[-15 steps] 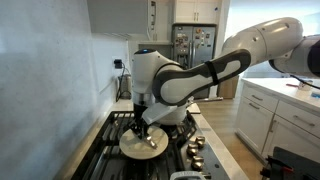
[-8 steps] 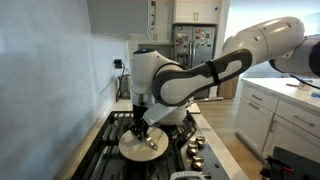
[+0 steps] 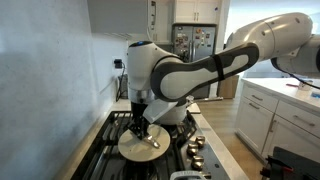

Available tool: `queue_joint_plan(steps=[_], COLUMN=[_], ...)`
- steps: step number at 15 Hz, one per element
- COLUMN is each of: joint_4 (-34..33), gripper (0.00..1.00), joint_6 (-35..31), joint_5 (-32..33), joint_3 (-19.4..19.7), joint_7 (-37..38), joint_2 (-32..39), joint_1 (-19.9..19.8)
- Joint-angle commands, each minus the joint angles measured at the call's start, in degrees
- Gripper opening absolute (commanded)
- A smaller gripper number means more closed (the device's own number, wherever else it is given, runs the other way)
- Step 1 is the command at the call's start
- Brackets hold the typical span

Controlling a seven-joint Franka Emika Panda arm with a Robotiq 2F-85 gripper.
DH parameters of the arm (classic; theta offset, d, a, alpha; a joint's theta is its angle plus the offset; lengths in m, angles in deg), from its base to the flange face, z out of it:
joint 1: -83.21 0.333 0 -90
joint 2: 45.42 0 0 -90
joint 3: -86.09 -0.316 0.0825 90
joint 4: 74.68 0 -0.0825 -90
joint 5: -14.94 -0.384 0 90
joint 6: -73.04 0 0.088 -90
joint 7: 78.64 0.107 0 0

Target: Pick the lid on the stove and put it on the uncovered pot

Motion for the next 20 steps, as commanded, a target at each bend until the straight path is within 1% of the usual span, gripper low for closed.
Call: queue_joint_plan(steps=[1, 7, 13, 20], joint_4=[-1.6, -4.4, -7.3, -8.1], gripper=[0.06, 0.06, 0.06, 0.06], joint_6=[4.1, 8.2, 11.1, 12.2], joint_5=[1.6, 4.8, 5.1, 5.0], joint_3=[0.4, 0.4, 0.3, 1.4], joint_7=[-1.0, -1.1, -1.3, -0.3], joint_2=[-2.8, -4.5, -5.5, -6.5], joint_1=[0.6, 1.3, 0.9, -0.5])
